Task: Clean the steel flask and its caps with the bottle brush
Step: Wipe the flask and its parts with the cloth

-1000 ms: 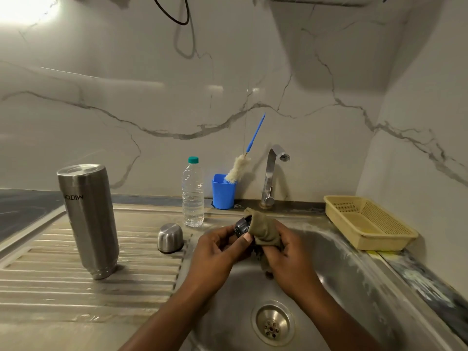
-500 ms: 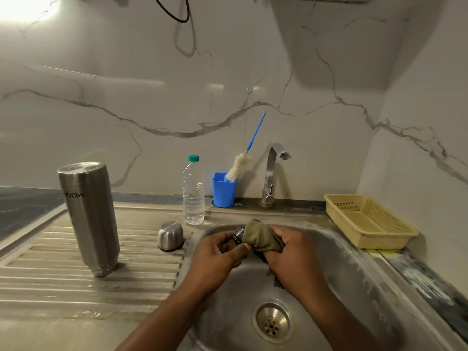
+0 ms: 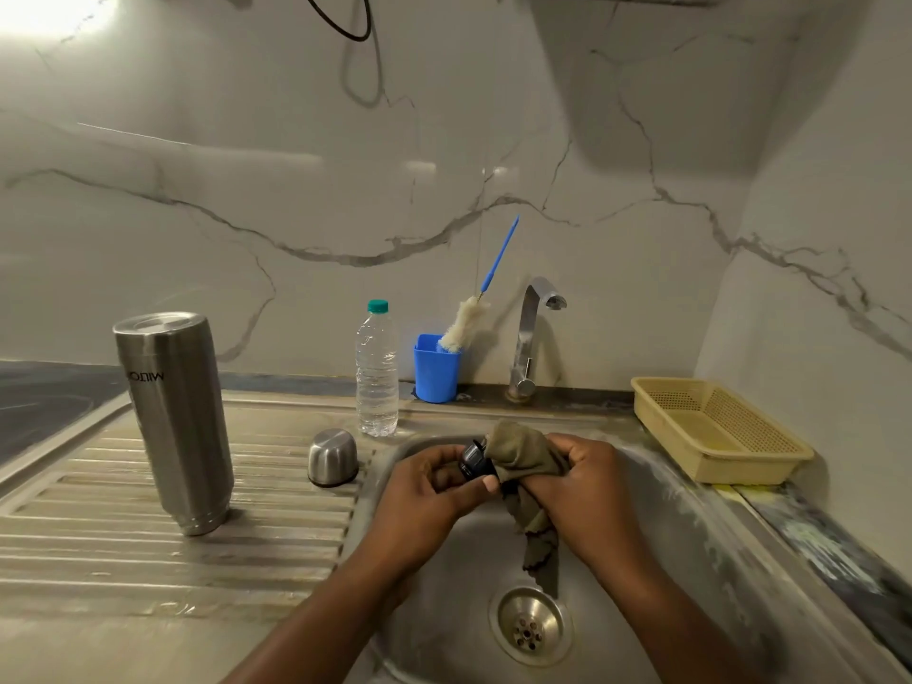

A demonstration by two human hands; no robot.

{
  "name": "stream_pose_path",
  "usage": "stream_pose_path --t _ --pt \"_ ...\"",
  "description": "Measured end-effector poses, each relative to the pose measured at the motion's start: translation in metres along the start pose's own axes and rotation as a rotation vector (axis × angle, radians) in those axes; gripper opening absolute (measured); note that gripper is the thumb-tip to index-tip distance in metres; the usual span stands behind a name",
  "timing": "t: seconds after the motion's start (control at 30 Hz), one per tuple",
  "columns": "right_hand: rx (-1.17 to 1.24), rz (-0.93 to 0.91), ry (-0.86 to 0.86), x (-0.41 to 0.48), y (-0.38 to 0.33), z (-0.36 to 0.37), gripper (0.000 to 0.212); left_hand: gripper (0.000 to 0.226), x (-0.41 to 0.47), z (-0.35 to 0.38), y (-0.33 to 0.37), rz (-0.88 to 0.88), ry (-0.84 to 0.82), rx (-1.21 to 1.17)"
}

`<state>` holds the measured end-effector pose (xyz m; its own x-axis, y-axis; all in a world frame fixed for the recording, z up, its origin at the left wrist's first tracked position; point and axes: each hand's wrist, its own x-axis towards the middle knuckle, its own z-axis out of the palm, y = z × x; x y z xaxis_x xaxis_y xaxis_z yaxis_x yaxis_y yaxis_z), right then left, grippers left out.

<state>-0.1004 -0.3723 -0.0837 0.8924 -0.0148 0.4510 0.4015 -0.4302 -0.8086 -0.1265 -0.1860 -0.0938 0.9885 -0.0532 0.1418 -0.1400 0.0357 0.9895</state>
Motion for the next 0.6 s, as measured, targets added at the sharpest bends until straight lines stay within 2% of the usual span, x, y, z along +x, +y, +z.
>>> stream_pose_path --t 0.1,0.23,0.37,0.47,0.6 --pt "0.060 0.033 -0.063 0.0005 0.0002 -0.0010 0.006 0.034 0.0001 -0.0001 -0.0012 -0.013 -0.020 0.028" --pt "0.160 0.078 -0.226 -0.0028 -0.0037 0.0034 0.018 0.036 -0.0003 0.0018 -0.0023 -0.022 -0.069 0.046" --pt "0.026 0.042 -0.081 0.0009 -0.0001 0.0001 0.005 0.035 -0.0004 0.0016 -0.0013 -0.025 -0.066 0.006" --pt "-0.082 -0.012 -0.018 0.0033 0.0022 -0.0031 0.009 0.037 0.0012 0.0027 -0.0035 -0.001 -0.038 -0.007" --pt "-0.146 -0.014 -0.029 0.0032 0.0045 -0.0040 0.014 0.049 0.0046 -0.0010 -0.0077 0.023 0.061 0.012"
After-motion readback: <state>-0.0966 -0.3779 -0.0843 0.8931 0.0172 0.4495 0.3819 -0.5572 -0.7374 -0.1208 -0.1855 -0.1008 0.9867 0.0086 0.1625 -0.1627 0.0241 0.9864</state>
